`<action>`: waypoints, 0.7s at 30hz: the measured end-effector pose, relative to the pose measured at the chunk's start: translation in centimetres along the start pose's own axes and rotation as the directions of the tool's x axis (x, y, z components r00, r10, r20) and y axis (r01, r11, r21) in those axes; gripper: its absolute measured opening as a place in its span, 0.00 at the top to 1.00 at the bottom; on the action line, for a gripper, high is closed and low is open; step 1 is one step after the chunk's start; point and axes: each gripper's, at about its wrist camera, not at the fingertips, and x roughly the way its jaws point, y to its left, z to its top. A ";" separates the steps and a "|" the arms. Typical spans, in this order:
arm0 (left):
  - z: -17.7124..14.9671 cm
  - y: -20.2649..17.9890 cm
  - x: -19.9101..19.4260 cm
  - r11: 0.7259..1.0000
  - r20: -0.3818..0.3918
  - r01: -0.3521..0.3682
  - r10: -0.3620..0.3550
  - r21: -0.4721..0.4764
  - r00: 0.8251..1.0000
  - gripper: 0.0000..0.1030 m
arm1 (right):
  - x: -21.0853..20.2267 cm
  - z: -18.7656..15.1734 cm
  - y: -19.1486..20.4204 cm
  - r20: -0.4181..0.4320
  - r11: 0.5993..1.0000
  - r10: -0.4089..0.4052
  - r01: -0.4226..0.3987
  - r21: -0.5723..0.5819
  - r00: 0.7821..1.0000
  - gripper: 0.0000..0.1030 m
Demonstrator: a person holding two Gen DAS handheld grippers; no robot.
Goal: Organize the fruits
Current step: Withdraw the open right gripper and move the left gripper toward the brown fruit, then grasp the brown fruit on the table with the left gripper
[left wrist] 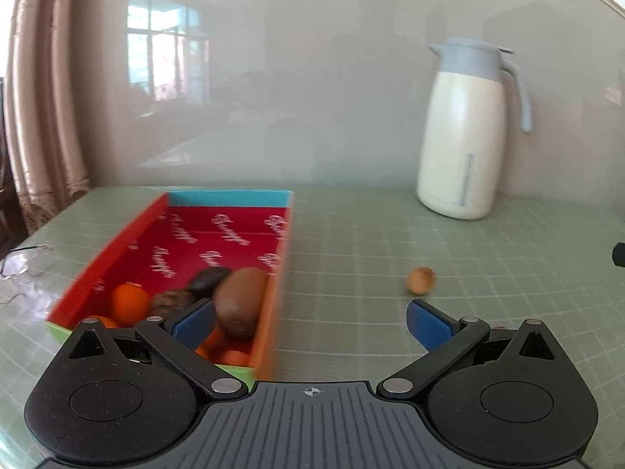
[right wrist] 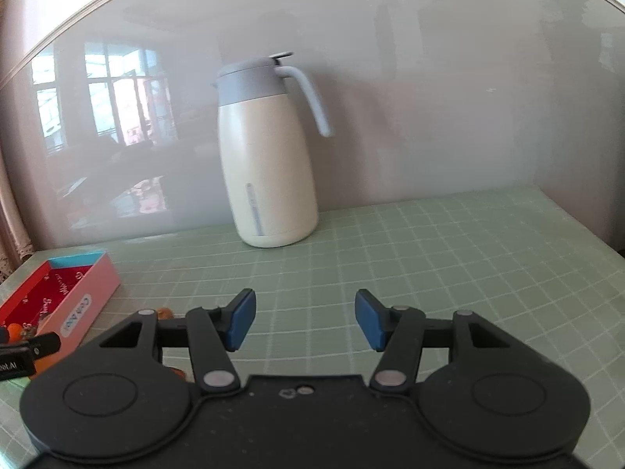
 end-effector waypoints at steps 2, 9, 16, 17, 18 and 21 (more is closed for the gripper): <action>-0.2 -1.1 0.2 1.000 -0.006 0.017 -0.017 0.012 1.000 0.00 | -0.2 0.0 -0.8 0.004 1.000 -0.016 0.016 0.010 1.000 0.38; -0.8 -5.4 1.0 0.996 -0.038 0.073 -0.071 0.058 0.997 0.00 | -0.7 -0.2 -3.1 0.014 0.998 -0.050 0.049 0.042 0.999 0.38; -1.4 -8.9 1.7 0.989 -0.064 0.114 -0.108 0.098 0.992 0.00 | -1.0 -0.1 -4.8 0.017 0.995 -0.071 0.069 0.066 0.997 0.38; -1.5 -9.2 1.7 0.988 -0.066 0.114 -0.108 0.104 0.992 0.00 | -1.1 -0.1 -5.0 0.017 0.995 -0.072 0.070 0.067 0.997 0.38; -1.6 -9.5 1.8 0.988 -0.068 0.115 -0.108 0.107 0.992 0.00 | -1.1 -0.1 -5.2 0.017 0.995 -0.074 0.072 0.068 0.997 0.38; -1.7 -10.2 2.0 0.987 -0.077 0.122 -0.114 0.109 0.991 0.00 | -1.2 -0.2 -5.7 0.017 0.994 -0.079 0.078 0.074 0.997 0.38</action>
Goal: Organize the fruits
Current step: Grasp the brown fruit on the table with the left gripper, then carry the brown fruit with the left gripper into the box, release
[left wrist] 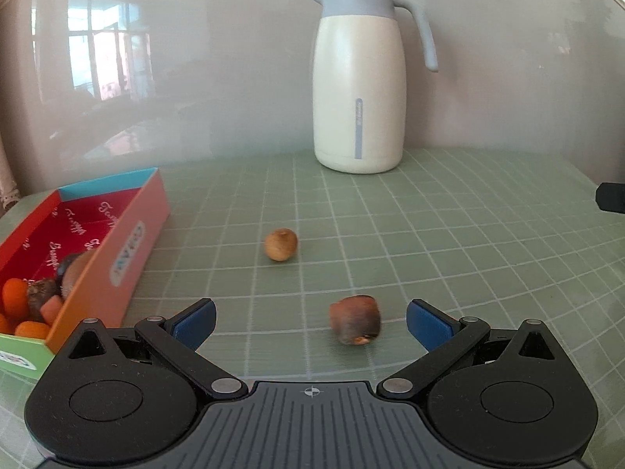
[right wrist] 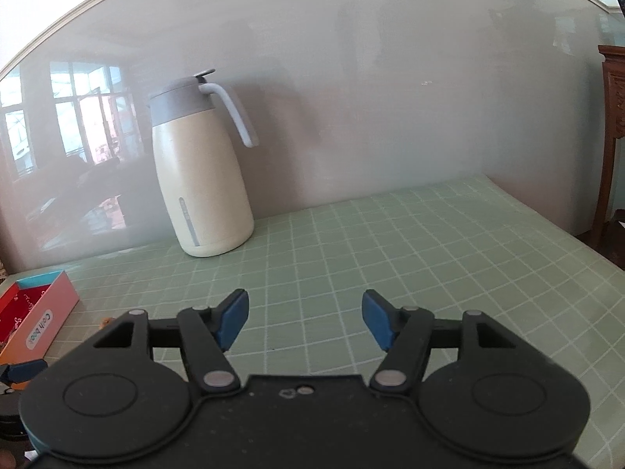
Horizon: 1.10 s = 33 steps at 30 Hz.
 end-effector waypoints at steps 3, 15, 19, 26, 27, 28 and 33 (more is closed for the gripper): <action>0.0 -0.5 0.4 1.000 -0.010 0.004 -0.004 0.005 1.000 0.00 | -0.1 0.0 -0.5 0.002 1.000 -0.007 0.007 0.005 1.000 0.37; -0.2 -1.7 1.6 1.000 -0.051 -0.004 0.005 0.026 0.999 0.01 | -0.3 -0.1 -1.5 0.004 1.000 -0.017 0.016 0.022 1.000 0.37; -0.2 -1.7 1.7 0.999 -0.058 0.025 -0.023 0.031 0.998 0.53 | -0.3 -0.2 -1.5 0.005 1.000 -0.013 0.013 0.019 1.000 0.37; -0.2 -2.0 1.2 0.997 -0.057 0.041 -0.038 0.061 0.998 0.69 | -0.6 -0.2 -1.4 0.006 1.000 -0.011 0.010 0.020 1.000 0.37; -0.1 -1.9 1.1 0.997 -0.055 0.045 -0.042 0.059 0.998 0.69 | -0.6 -0.2 -1.3 0.006 1.000 -0.010 0.010 0.018 1.000 0.37; -0.1 -1.8 1.0 0.997 -0.051 0.050 -0.047 0.057 0.998 0.70 | -0.6 -0.2 -1.3 0.005 1.000 -0.010 0.010 0.017 1.000 0.37; 0.2 -1.5 -0.4 0.996 0.021 0.057 -0.059 0.070 0.998 0.70 | -0.6 -0.3 -1.0 0.000 1.000 -0.008 0.008 0.011 1.000 0.37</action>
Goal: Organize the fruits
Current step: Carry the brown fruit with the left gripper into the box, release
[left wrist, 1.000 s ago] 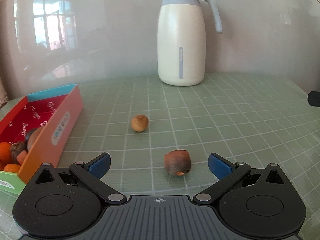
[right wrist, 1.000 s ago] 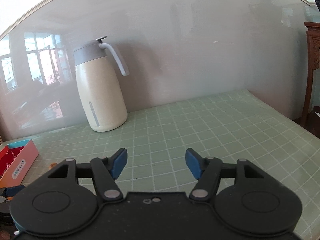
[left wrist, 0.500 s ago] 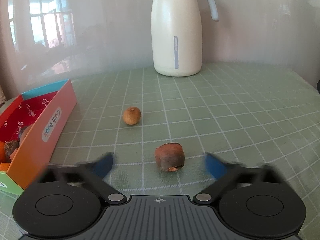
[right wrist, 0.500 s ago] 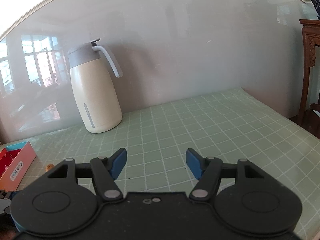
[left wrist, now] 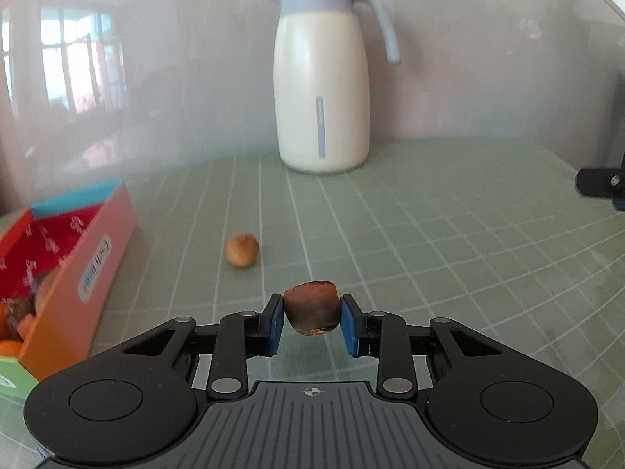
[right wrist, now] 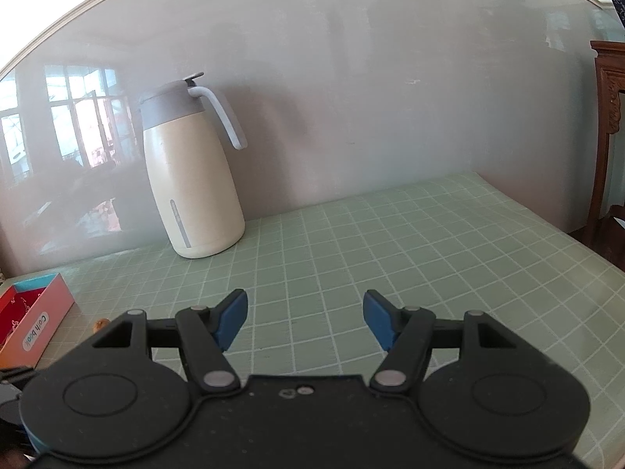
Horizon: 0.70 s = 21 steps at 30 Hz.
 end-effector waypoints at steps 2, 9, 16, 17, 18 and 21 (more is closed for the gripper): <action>0.1 -0.1 -0.4 1.000 0.018 -0.006 0.005 0.019 1.000 0.70 | 0.0 0.0 0.1 0.001 1.000 -0.001 0.001 -0.002 1.000 0.37; 0.5 0.5 -1.2 1.000 0.039 -0.005 0.005 0.010 0.999 0.70 | 0.0 0.0 0.5 0.002 1.000 -0.002 0.002 -0.005 1.000 0.37; 0.8 2.3 -2.1 1.000 0.065 -0.019 0.020 -0.011 0.998 0.70 | 0.5 0.0 0.7 -0.010 1.000 -0.010 0.010 -0.004 1.000 0.37; 0.8 2.6 -2.2 1.000 0.068 -0.022 0.023 -0.015 0.997 0.70 | 0.6 0.0 0.8 -0.012 1.000 -0.007 0.007 -0.002 1.000 0.37; 0.9 2.9 -2.2 0.999 0.070 -0.026 0.027 -0.019 0.997 0.70 | 0.7 0.0 1.0 -0.013 1.000 -0.006 0.006 -0.003 1.000 0.37; 1.0 4.0 -2.6 0.999 0.081 -0.037 0.040 -0.033 0.996 0.70 | 0.9 0.0 1.7 -0.016 1.000 0.002 -0.002 -0.014 1.000 0.37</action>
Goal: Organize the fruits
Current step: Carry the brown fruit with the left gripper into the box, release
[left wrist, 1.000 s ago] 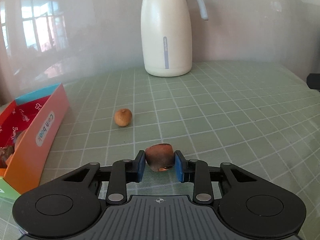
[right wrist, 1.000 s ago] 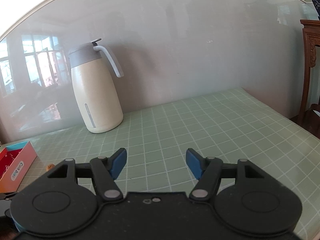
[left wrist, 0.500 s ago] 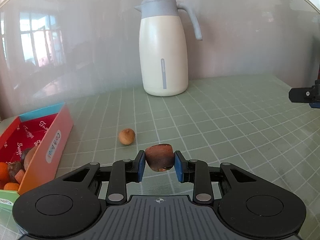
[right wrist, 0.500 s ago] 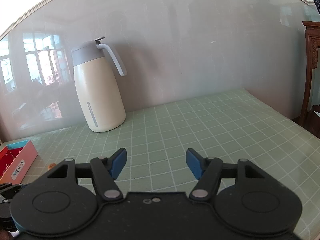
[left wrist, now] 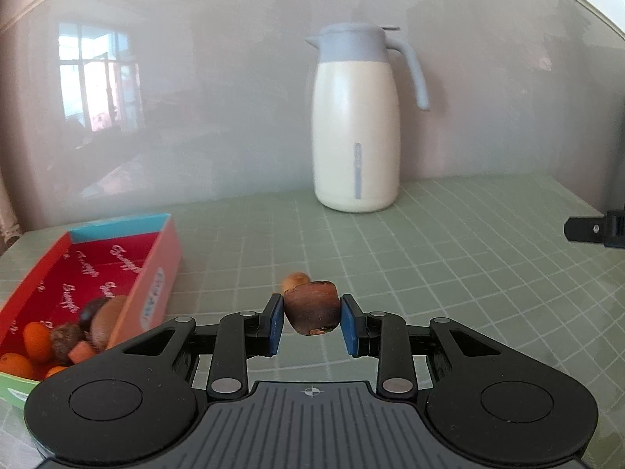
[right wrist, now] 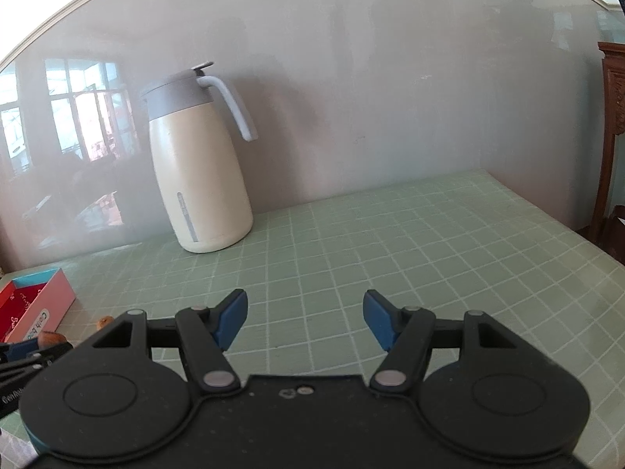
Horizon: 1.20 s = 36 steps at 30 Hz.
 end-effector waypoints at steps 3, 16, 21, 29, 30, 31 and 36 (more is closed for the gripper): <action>0.1 1.2 -0.2 1.000 0.007 -0.013 0.014 -0.015 1.000 0.70 | 0.2 -0.1 0.8 -0.006 1.000 0.008 -0.008 -0.009 1.000 0.37; 0.1 7.0 -1.4 0.993 0.026 -0.094 0.095 -0.066 0.995 0.70 | 1.2 -0.3 5.3 -0.021 0.997 0.062 -0.063 -0.048 0.998 0.37; -0.3 9.7 -1.9 0.986 0.025 -0.139 0.142 -0.095 0.990 0.70 | 1.6 -0.5 6.8 -0.032 0.994 0.083 -0.085 -0.065 0.996 0.37; -1.2 14.3 -2.0 0.968 -0.001 -0.209 0.211 -0.141 0.978 0.70 | 2.1 -1.0 9.1 -0.049 0.989 0.107 -0.111 -0.096 0.993 0.37; -1.3 14.7 -2.0 0.965 -0.007 -0.216 0.218 -0.148 0.976 0.70 | 2.1 -1.1 9.2 -0.050 0.988 0.108 -0.112 -0.102 0.993 0.37; -1.4 15.3 -1.9 0.962 -0.013 -0.225 0.226 -0.156 0.974 0.70 | 2.2 -1.1 9.3 -0.053 0.988 0.106 -0.111 -0.107 0.993 0.37; -1.8 17.2 -1.4 0.948 -0.033 -0.254 0.252 -0.190 0.967 0.69 | 2.2 -1.3 9.0 -0.057 0.988 0.096 -0.102 -0.113 0.994 0.37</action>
